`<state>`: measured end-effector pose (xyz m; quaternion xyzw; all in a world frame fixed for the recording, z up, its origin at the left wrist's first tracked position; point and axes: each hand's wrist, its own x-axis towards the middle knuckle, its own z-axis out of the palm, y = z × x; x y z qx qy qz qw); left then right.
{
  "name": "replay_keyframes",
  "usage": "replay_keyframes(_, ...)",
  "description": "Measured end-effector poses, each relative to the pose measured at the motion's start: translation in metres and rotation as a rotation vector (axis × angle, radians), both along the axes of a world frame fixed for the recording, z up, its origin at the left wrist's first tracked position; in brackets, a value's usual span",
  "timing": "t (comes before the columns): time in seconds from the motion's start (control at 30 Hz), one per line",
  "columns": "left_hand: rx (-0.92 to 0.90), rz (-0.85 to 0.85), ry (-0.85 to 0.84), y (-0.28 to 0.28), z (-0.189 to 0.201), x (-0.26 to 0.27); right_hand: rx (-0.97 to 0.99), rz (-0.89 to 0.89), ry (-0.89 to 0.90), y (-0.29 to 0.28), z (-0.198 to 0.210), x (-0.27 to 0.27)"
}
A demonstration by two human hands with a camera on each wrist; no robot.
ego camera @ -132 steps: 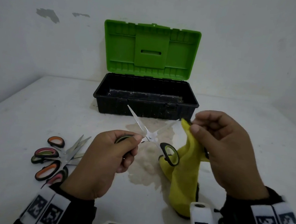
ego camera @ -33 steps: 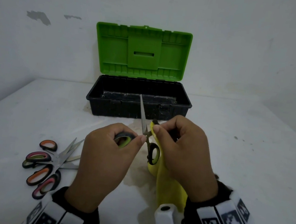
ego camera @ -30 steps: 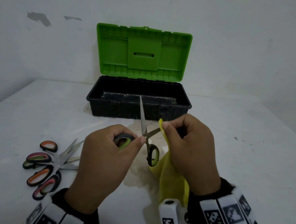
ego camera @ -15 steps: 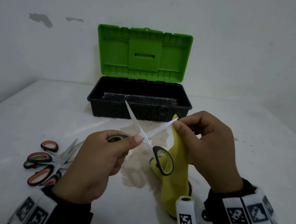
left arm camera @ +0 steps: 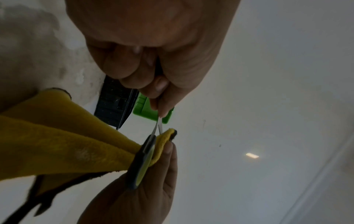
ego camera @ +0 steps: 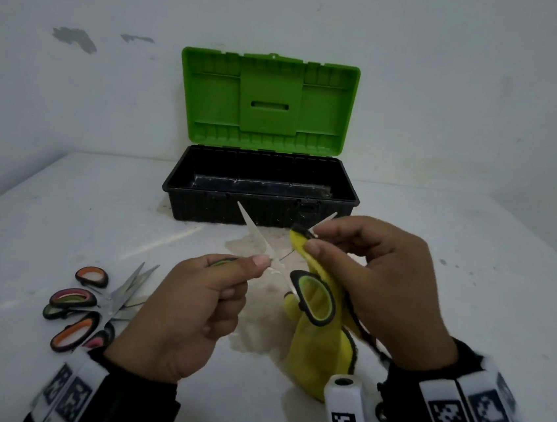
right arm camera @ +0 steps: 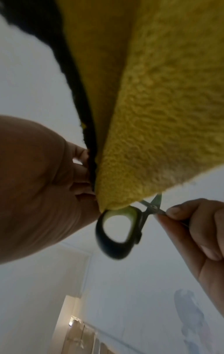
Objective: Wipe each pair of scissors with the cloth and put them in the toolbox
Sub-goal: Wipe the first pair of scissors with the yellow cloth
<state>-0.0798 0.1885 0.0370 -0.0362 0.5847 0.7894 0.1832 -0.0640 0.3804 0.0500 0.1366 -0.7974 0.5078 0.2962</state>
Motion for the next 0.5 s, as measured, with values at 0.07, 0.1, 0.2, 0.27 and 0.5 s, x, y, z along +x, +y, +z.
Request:
replay_keyframes(0.07, 0.015, -0.008, -0.031, 0.0015, -0.0004, 0.001, 0.056, 0.031, -0.026, -0.0001, -0.001, -0.0016)
replay_keyframes(0.1, 0.025, -0.014, -0.048, 0.0016, -0.0003, 0.0013, 0.084, 0.034, -0.037, 0.0004, -0.0014, -0.0022)
replay_keyframes(0.2, 0.062, -0.022, -0.105, 0.0012, 0.0002, 0.0017, 0.144, 0.008, -0.02, 0.0017, -0.0011, -0.0035)
replay_keyframes(0.27, 0.093, -0.024, -0.138, 0.0017, 0.0002, 0.0021, 0.152, 0.006, 0.018, 0.0011, -0.0015, -0.0037)
replay_keyframes(0.5, 0.134, -0.022, -0.144, 0.0055, 0.0014, 0.0037, 0.216, 0.019, 0.062, -0.0043, -0.008, -0.0024)
